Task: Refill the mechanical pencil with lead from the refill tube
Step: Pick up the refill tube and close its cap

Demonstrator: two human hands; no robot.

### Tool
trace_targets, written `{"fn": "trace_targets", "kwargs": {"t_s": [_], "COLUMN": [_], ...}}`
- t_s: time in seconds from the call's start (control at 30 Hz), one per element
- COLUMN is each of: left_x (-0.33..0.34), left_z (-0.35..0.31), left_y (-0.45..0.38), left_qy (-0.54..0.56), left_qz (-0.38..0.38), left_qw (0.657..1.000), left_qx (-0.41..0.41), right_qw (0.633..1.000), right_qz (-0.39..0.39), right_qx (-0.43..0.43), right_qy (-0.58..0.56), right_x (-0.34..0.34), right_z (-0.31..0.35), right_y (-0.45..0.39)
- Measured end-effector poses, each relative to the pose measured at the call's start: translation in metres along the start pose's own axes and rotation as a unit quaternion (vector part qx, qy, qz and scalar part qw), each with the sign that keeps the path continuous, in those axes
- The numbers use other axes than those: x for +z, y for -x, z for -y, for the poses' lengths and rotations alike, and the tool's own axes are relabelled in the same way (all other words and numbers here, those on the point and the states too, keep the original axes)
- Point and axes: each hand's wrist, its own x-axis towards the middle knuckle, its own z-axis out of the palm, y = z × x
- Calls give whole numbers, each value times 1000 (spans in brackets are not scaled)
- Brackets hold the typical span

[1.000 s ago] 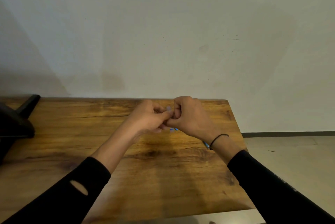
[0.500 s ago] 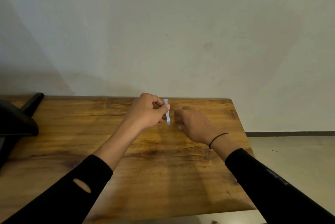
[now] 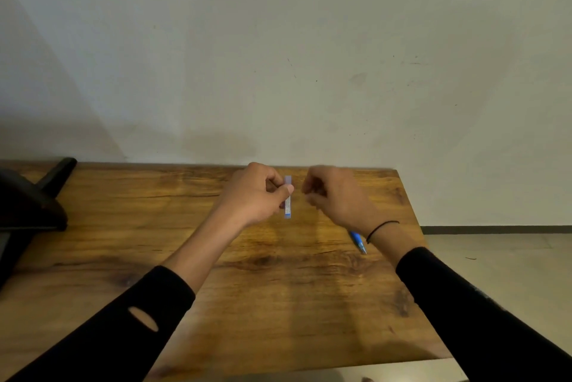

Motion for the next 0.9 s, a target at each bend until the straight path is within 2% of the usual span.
{"fn": "trace_targets", "kwargs": {"t_s": [0.07, 0.17, 0.53, 0.9], "left_x": [0, 2, 4, 4], "left_z": [1, 0, -3, -1], "left_y": [0, 1, 4, 4], "left_qy": [-13, -22, -49, -84], "left_qz": [12, 27, 38, 28], "left_qw": [1000, 999, 997, 995], "left_qx": [5, 11, 38, 46], "right_qw": [986, 947, 952, 944], "right_qz": [-60, -78, -26, 14], "right_qx": [21, 11, -20, 8], "right_qy": [-153, -312, -304, -329], "right_x": [-14, -23, -17, -16], "right_z": [3, 10, 13, 12], "right_y": [-4, -5, -2, -3]}}
